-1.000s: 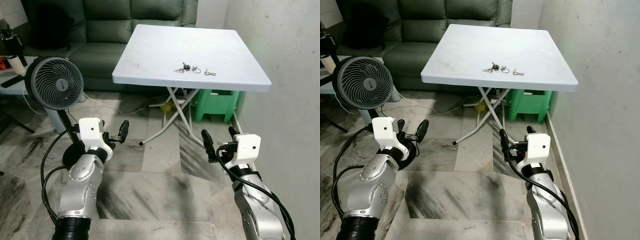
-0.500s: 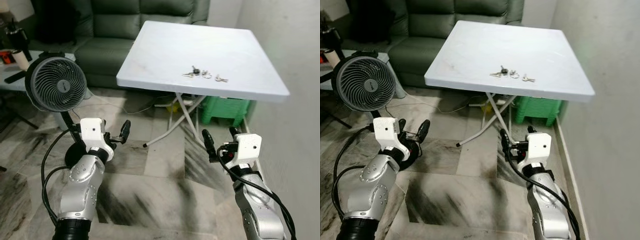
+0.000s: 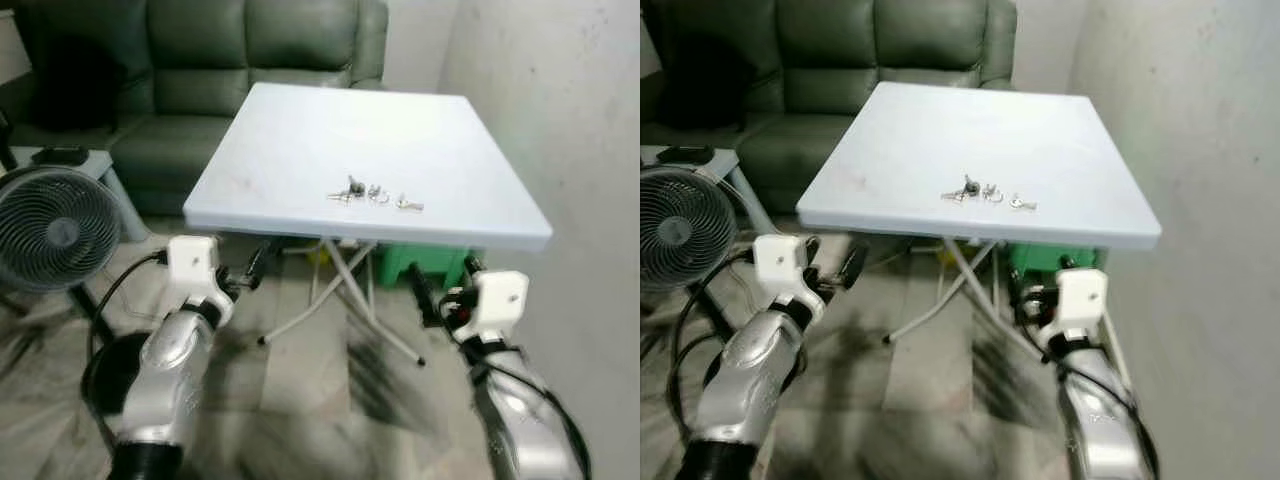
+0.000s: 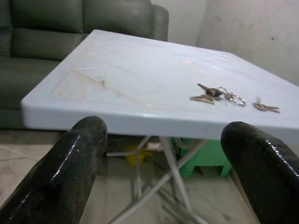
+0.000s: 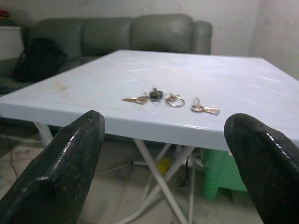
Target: Hang keys on a hook
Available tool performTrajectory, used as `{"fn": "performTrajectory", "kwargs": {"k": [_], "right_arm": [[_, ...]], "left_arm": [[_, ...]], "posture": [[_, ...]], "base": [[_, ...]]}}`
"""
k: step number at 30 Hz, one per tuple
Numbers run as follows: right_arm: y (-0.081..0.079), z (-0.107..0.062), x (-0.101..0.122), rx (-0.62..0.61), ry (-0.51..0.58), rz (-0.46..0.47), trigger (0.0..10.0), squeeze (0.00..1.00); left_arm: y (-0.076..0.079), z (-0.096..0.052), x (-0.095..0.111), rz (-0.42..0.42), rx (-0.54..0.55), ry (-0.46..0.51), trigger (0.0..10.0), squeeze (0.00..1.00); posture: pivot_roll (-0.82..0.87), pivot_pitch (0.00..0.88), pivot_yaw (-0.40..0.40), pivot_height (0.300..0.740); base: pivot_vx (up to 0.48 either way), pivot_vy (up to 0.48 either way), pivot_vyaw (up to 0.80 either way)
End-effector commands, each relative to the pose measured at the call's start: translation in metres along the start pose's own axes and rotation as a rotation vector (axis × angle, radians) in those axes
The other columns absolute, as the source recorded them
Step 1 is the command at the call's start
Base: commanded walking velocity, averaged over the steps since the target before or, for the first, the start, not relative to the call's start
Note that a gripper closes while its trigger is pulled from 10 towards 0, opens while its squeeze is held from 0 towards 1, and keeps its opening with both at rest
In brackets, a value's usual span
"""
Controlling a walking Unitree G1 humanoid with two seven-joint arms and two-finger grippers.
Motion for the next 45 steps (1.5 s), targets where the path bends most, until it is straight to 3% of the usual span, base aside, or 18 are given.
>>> {"fn": "performTrajectory", "kwargs": {"k": [1, 24, 34, 40, 45], "right_arm": [[0.008, -0.002, 0.006, -0.015, 0.010, -0.018, 10.0, 0.00], [0.007, -0.002, 0.005, -0.008, 0.006, -0.023, 10.0, 0.00], [0.007, -0.001, 0.006, -0.002, 0.001, -0.027, 10.0, 0.00], [0.007, 0.001, 0.005, 0.025, -0.016, -0.038, 10.0, 0.00], [0.005, 0.009, 0.007, 0.091, -0.047, -0.080, 10.0, 0.00]], "left_arm": [[0.009, 0.003, 0.006, 0.002, -0.021, 0.014, 10.0, 0.00], [0.009, 0.003, 0.005, -0.014, -0.016, 0.010, 10.0, 0.00], [0.009, 0.003, 0.003, 0.016, 0.018, 0.000, 10.0, 0.00], [0.022, -0.003, -0.001, 0.012, -0.027, -0.002, 10.0, 0.00], [0.045, -0.014, -0.007, 0.043, -0.114, -0.003, 10.0, 0.00]], "posture": [[-0.06, 0.000, 0.005, 0.740], [-0.06, 0.000, 0.002, 0.740], [-0.06, 0.000, -0.003, 0.740], [-0.06, 0.000, -0.007, 0.740], [-0.04, 0.000, -0.020, 0.740]], "base": [[0.472, 0.000, 0.00], [0.465, 0.011, 0.00], [0.153, 0.154, 0.00], [0.000, 0.000, 0.00], [0.000, 0.000, 0.00]]}}
Point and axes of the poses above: a point about 5 cm out from each wrist's last joint towards the gripper, its own z axis pointing out of the wrist towards the gripper, its own x axis along the axis of the wrist's last joint, y = z × x, the point moved 6 cm from there along z, pointing out of the wrist towards the gripper, and after that the axes turned 15 degrees about z, right-handed, at the moved point
